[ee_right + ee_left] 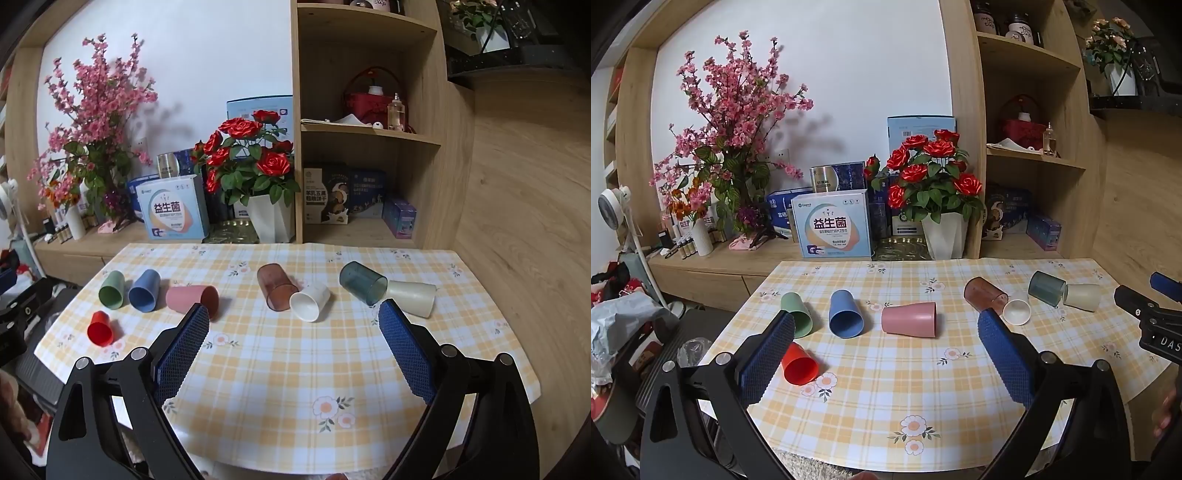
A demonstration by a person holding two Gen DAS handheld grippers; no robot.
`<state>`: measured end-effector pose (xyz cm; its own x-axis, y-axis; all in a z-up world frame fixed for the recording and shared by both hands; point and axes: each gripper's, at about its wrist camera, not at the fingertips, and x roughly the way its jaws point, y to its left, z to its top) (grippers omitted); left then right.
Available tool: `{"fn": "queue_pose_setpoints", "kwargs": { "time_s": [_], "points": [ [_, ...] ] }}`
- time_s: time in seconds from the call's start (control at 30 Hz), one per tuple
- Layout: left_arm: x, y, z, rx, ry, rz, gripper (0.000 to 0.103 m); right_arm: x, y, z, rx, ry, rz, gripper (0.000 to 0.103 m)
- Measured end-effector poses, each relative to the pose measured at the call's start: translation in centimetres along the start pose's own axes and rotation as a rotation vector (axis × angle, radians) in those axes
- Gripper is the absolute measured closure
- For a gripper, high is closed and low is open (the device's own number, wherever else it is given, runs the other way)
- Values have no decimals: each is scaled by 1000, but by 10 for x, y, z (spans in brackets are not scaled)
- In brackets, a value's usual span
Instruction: Flip cup upside down
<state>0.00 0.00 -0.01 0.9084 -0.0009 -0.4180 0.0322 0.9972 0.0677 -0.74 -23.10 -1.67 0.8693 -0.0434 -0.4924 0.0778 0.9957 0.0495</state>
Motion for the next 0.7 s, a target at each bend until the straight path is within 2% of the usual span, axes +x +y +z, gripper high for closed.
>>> {"fn": "queue_pose_setpoints", "kwargs": {
  "time_s": [0.7],
  "points": [
    [0, 2, -4, -3, 6, -7, 6, -1, 0, 0, 0, -1, -1, 13]
  ]
}}
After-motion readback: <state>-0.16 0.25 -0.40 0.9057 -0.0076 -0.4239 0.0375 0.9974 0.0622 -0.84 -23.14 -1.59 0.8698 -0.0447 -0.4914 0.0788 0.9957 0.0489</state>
